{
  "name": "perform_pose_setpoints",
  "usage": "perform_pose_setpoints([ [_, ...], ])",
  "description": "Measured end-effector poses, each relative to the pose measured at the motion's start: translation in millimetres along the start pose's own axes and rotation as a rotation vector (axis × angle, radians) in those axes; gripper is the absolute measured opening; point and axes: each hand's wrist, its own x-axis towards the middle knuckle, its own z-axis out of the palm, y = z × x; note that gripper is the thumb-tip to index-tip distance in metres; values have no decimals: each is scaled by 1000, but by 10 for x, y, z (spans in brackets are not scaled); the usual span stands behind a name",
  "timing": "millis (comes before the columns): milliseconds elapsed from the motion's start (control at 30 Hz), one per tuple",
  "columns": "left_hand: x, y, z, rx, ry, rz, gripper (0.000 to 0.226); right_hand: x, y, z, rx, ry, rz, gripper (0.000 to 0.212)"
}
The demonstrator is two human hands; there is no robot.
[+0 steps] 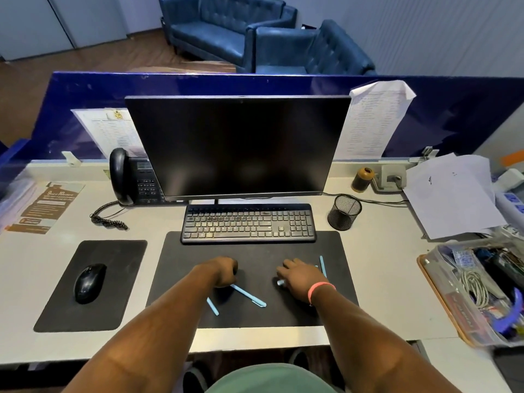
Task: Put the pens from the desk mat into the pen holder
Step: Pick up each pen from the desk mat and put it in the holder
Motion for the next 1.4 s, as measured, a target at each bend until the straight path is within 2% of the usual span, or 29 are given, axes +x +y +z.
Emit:
perform_pose_setpoints([
  [133, 50, 45, -52, 17, 18, 10, 36, 2, 153, -238, 529, 377, 299, 10],
  [267, 99, 59, -44, 26, 35, 18, 37, 81, 415, -586, 918, 620, 544, 14],
  [433, 150, 21, 31, 15, 55, 35, 40, 87, 757, -853, 1149, 886, 701, 13],
  [600, 193, -20, 98, 7, 48, 30, 46, -26, 1151, -900, 1436, 1235, 889, 29],
  [700, 226, -18, 50, 2, 58, 24, 44, -90, 1376, -960, 1500, 1370, 977, 32],
  [867, 308, 10, -51, 14, 48, 13, 39, -105, 1597, -1044, 1452, 1404, 1052, 29],
  [1033, 346, 1, -62, 18, 56, -12, 40, -31, 1676, -968, 1249, 1237, 1101, 26],
  [1267, 312, -82, -103, -43, 46, -37, 42, 7, 1832, -972, 1369, 1344, 1148, 28],
  [1333, 336, -130, -115, -69, 45, -47, 41, 12, 1889, -940, 1321, 1307, 1156, 27],
  [1400, 373, -162, -135, -85, 41, -58, 41, 13, 1871, -915, 1210, 1195, 1124, 24],
])
